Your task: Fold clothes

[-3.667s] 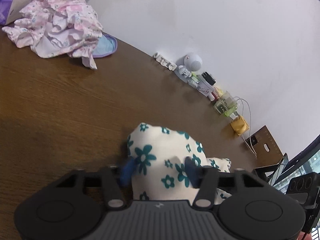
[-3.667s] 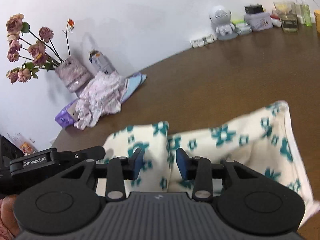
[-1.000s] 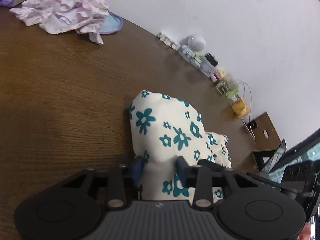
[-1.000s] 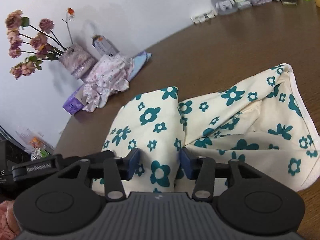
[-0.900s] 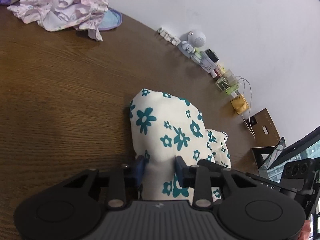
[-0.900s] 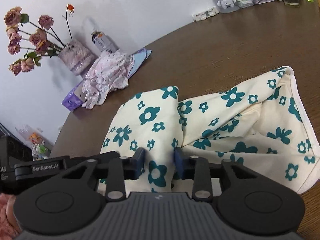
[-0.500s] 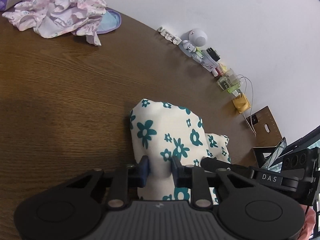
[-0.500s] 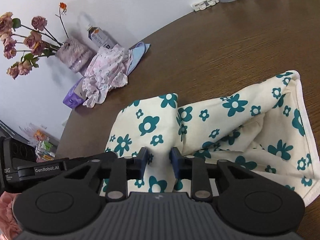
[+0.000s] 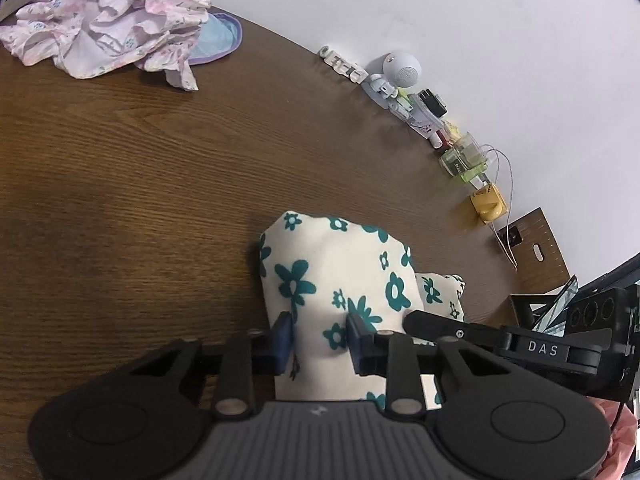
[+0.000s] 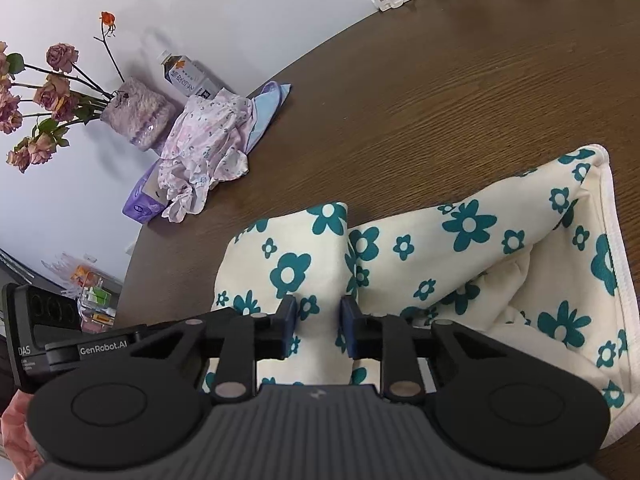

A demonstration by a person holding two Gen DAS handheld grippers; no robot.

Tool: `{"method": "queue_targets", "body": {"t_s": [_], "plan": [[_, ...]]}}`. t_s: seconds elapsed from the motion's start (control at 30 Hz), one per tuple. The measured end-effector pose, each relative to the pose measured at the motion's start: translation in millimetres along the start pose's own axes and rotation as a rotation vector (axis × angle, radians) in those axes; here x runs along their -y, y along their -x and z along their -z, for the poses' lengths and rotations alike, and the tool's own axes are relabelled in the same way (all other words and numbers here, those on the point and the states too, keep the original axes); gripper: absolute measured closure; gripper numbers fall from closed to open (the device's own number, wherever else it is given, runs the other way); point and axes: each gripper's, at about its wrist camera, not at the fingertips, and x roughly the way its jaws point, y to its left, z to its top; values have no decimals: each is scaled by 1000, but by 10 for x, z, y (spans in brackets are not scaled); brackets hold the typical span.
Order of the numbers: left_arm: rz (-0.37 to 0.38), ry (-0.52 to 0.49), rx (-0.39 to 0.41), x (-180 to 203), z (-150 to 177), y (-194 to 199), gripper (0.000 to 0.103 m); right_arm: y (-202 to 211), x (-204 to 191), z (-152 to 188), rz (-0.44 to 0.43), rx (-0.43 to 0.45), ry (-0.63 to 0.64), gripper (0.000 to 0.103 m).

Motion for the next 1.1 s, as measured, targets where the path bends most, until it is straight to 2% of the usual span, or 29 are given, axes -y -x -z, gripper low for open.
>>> {"method": "queue_targets", "body": {"t_s": [0.03,0.07,0.1,0.13,0.17,0.23,0.27,0.3,0.37,0.43,0.47,0.5,0.57,0.6,0.63,0.67,0.7,0.73,0.8,0.83,0.87,0.9,0.93,1.0,1.03,1.07,1.1], "plan": [[-9,2,5,-1,-28,-4,58,-1,-13,-23,6,-5,8,77],[-17,5,10,-2,-56,-8,53,-1,-24,-46,11,-9,14,72],[-19,4,12,-4,-77,-21,54,2,-28,-76,15,0,14,70],[-11,1,8,-8,-91,-45,59,2,-33,-106,19,8,15,68],[-4,-3,4,-13,-104,-69,73,-15,-39,-140,25,16,19,66],[-1,-14,1,-12,-106,-82,75,-73,-32,-191,24,17,22,69],[-3,-21,1,-10,-103,-81,75,-96,-19,-192,24,11,21,82],[-5,-24,-2,-6,-109,-80,74,-120,-6,-194,23,6,20,84],[-17,-24,-8,9,-154,-77,62,-134,14,-208,22,1,18,84],[-34,-28,-2,32,-228,-87,50,-128,29,-233,22,-1,18,78],[-34,-26,0,34,-271,-101,49,-143,25,-254,22,0,16,71],[-34,-20,2,30,-308,-120,49,-159,21,-275,23,1,15,63],[-25,-6,-2,-1,-354,-175,55,-190,14,-317,25,3,12,63],[-22,-2,-3,-17,-367,-192,58,-205,10,-338,25,4,11,64],[-20,-2,-1,-32,-369,-194,65,-220,7,-359,26,5,9,65],[-19,-1,1,-47,-371,-197,66,-236,3,-379,27,6,8,79],[-18,3,3,-60,-375,-193,66,-251,-1,-400,28,7,7,87],[-18,11,5,-70,-381,-183,66,-265,-3,-417,28,8,6,88],[-24,31,14,-83,-420,-170,55,-256,12,-417,20,13,1,88],[-21,39,21,-86,-447,-176,49,-247,20,-424,15,18,-5,87],[-19,47,28,-89,-474,-182,49,-241,23,-441,14,22,-9,81],[-16,53,31,-90,-494,-195,49,-241,28,-457,14,31,-19,67],[-15,56,28,-89,-506,-218,50,-244,30,-473,15,40,-25,63],[-19,50,24,-84,-513,-266,53,-291,21,-496,26,39,-19,63],[-21,48,23,-86,-511,-286,65,-322,21,-503,28,33,-21,64],[-22,47,25,-93,-504,-302,73,-350,28,-500,24,25,-28,70],[-19,49,27,-103,-496,-313,74,-372,41,-494,21,22,-36,84]]}}
